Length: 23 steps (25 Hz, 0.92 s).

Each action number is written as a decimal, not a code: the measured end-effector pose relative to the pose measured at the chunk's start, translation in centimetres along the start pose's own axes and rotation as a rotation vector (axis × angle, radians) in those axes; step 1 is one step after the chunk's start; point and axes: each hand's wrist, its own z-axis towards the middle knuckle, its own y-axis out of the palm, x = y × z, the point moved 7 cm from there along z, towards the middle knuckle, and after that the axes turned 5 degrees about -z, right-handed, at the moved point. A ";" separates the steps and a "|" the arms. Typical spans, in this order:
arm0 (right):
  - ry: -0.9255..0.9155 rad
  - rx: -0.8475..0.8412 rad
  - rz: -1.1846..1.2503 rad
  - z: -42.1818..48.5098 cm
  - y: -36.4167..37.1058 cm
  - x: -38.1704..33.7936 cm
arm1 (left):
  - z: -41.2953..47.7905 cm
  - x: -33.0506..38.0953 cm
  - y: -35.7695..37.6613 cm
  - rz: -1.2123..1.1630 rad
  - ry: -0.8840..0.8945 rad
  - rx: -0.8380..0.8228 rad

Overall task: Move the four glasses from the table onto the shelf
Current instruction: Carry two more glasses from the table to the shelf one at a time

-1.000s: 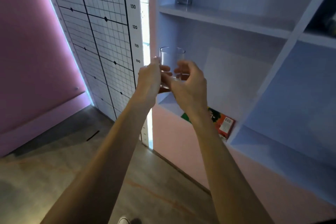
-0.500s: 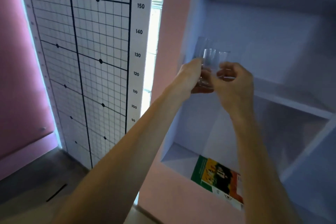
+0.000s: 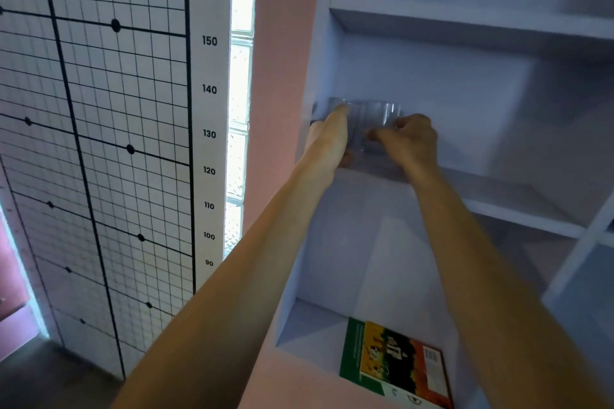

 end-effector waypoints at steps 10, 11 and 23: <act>-0.026 -0.044 -0.118 1.2 1.7 0.0 | 0.9 -0.4 -0.2 -0.048 0.002 -0.059; -0.015 -0.052 -0.115 1.1 1.7 0.0 | 0.9 -0.2 -0.2 -0.046 0.013 -0.057; 0.014 0.068 0.338 -12.4 -3.9 0.2 | -6.1 -1.8 -0.6 -0.085 0.202 -0.012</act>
